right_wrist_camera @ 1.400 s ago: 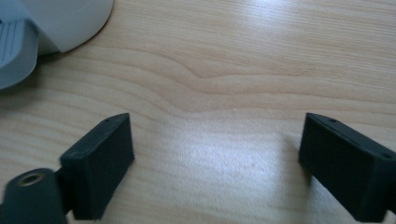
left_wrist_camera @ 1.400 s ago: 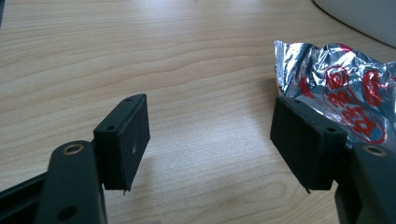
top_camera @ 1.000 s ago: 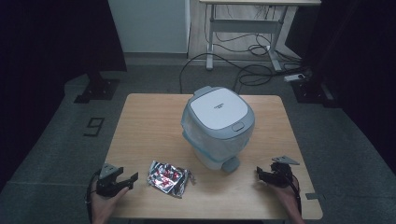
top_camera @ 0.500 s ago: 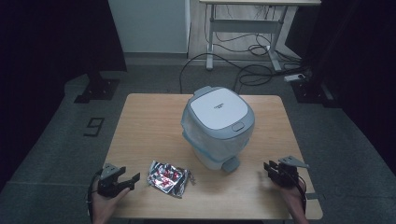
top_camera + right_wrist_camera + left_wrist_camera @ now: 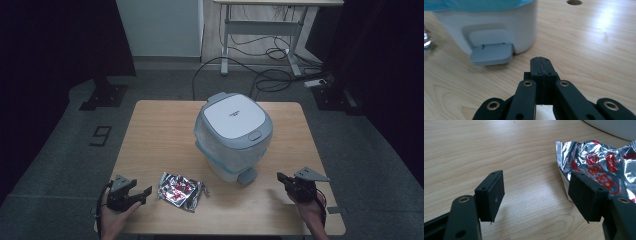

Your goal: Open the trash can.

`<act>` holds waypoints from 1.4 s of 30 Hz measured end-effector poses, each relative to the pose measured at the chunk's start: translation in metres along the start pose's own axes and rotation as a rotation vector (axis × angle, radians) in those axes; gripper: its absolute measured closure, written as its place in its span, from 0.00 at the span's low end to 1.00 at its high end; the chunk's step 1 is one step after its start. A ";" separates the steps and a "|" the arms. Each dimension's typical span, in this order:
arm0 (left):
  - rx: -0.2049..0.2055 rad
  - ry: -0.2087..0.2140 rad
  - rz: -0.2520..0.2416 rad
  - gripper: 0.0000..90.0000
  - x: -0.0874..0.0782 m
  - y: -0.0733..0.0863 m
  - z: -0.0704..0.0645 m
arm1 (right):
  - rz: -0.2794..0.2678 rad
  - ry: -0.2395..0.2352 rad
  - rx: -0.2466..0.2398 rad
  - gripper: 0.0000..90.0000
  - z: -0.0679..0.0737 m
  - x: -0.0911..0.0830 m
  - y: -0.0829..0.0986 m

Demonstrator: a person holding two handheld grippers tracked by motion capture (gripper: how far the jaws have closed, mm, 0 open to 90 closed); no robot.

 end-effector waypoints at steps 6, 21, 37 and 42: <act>0.005 -0.001 0.007 0.32 0.001 0.000 -0.001 | -0.012 -0.058 -0.020 0.99 0.011 0.003 -0.007; 0.029 0.005 0.016 0.33 0.006 -0.003 -0.003 | 0.009 -0.159 -0.052 0.99 0.040 0.025 -0.023; 0.041 0.001 0.021 0.33 0.006 -0.003 -0.005 | 0.039 -0.197 -0.098 1.00 0.066 0.052 -0.034; 0.043 0.000 0.021 0.33 0.006 -0.003 -0.006 | 0.055 -0.196 -0.084 0.99 0.066 0.061 -0.032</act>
Point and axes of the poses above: each handheld gripper's, and its own axes: x roughly forward along the jaws, y roughly out of its underside, z roughly to its left, the point moved 8 cm from there along x, roughly forward along the jaws, and after that the axes turned 11 degrees about z, right-handed, at the moved point
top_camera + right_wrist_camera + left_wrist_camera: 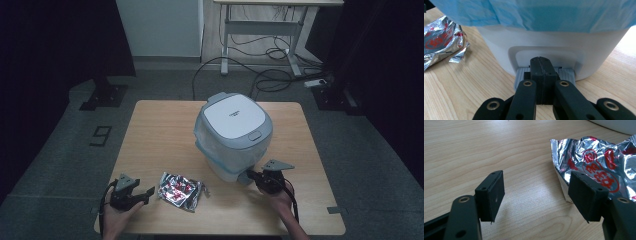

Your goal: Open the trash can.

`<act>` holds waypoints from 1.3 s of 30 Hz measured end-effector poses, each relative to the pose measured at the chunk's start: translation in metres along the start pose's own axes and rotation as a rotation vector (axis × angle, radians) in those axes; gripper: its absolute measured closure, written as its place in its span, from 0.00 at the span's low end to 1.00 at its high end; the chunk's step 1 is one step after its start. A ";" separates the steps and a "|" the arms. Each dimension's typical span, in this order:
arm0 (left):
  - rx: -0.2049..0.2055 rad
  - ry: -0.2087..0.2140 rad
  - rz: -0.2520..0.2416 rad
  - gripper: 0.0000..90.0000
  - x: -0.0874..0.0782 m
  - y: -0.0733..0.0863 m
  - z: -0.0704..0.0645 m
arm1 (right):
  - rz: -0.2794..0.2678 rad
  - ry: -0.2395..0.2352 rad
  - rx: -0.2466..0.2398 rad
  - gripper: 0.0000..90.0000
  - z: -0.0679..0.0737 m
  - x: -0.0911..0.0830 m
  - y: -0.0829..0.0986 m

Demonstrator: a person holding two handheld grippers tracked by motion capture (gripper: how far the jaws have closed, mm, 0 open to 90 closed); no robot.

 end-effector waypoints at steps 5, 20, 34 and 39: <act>0.005 0.001 0.000 0.33 0.001 -0.001 -0.002 | 0.026 -0.002 0.016 1.00 -0.004 0.010 0.007; 0.009 0.003 0.006 0.33 0.001 0.000 -0.004 | 0.029 0.022 0.031 1.00 -0.002 0.013 0.009; 0.007 0.005 0.009 0.33 0.001 0.000 -0.005 | 0.080 0.022 0.038 1.00 -0.003 0.020 0.018; 0.011 0.006 0.012 0.33 0.002 0.000 -0.006 | 0.087 0.001 0.050 1.00 -0.005 0.019 0.021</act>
Point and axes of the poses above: each handheld gripper's, and its own axes: x roughly forward along the jaws, y roughly out of its underside, z roughly to its left, the point moved 8 cm from there along x, roughly forward along the jaws, and after that the axes turned 11 degrees about z, right-handed, at the moved point
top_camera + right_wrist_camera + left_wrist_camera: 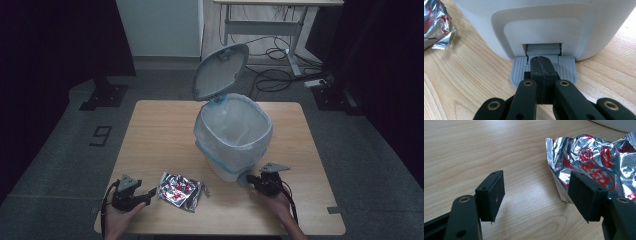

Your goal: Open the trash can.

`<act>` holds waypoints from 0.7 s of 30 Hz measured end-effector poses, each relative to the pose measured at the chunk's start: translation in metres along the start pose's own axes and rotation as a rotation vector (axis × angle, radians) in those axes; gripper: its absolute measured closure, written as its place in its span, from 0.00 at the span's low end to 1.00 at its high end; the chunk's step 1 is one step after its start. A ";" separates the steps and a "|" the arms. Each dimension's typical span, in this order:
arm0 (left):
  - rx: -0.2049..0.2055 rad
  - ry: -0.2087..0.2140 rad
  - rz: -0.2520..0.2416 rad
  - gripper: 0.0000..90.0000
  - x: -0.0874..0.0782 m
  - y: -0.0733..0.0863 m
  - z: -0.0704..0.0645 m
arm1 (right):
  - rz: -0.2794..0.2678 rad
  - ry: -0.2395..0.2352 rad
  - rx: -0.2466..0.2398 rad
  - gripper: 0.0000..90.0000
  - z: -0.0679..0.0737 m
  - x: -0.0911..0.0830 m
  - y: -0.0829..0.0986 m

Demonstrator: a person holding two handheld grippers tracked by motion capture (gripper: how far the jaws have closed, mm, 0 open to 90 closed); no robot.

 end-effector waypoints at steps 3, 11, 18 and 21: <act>0.000 0.000 0.002 0.33 0.000 0.000 0.000 | 0.004 -0.002 0.000 1.00 0.000 0.000 0.000; 0.001 -0.001 0.004 0.33 0.001 0.000 0.000 | 0.006 -0.010 0.007 1.00 0.000 0.000 0.000; 0.000 -0.002 0.003 0.33 0.000 0.000 0.000 | 0.007 -0.011 0.011 1.00 0.000 0.000 0.000; 0.000 -0.002 0.003 0.33 0.001 0.000 -0.001 | 0.006 -0.013 0.015 1.00 -0.001 0.000 0.000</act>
Point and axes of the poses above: each handheld gripper's, and its own axes: x roughly forward along the jaws, y roughly out of its underside, z roughly to its left, the point moved 8 cm from there along x, roughly forward along the jaws, and after that the axes turned 11 degrees about z, right-handed, at the moved point
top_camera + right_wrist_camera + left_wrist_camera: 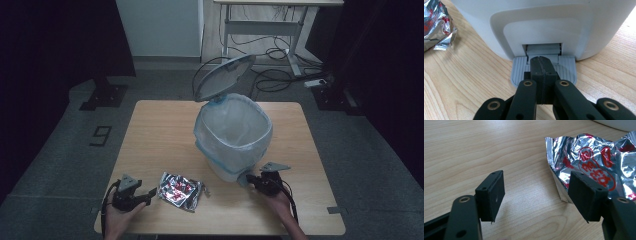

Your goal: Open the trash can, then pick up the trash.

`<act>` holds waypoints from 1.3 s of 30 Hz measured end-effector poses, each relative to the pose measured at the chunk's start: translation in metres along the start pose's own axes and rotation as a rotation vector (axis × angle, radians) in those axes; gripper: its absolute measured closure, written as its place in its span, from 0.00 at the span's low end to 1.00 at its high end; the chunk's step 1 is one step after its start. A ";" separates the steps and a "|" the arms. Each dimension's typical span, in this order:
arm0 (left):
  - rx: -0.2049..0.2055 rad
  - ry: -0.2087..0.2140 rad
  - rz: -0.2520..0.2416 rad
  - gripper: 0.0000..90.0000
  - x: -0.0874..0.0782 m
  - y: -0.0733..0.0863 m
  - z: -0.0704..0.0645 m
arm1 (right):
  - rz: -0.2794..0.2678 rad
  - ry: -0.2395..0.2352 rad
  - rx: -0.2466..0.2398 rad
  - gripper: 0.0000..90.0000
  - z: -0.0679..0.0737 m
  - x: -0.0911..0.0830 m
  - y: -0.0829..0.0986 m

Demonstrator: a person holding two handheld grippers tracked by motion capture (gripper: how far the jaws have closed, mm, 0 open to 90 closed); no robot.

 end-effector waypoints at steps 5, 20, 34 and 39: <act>0.006 0.002 -0.005 0.33 0.000 -0.001 -0.002 | 0.000 0.003 -0.001 1.00 0.000 0.000 0.000; -0.002 0.036 -0.034 0.33 -0.003 -0.009 -0.011 | 0.004 0.000 -0.003 1.00 0.000 0.000 0.000; 0.033 0.076 -0.023 0.32 0.013 -0.024 -0.030 | 0.005 -0.001 0.000 1.00 0.000 0.000 0.000; 0.045 0.066 -0.006 0.33 0.020 -0.026 -0.033 | 0.006 0.000 -0.004 1.00 0.000 0.000 -0.001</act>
Point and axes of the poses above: each handheld gripper's, and its own axes: x roughly forward along the jaws, y roughly out of its underside, z roughly to its left, the point moved 8 cm from there along x, roughly forward along the jaws, and after that the axes turned 11 degrees about z, right-handed, at the moved point
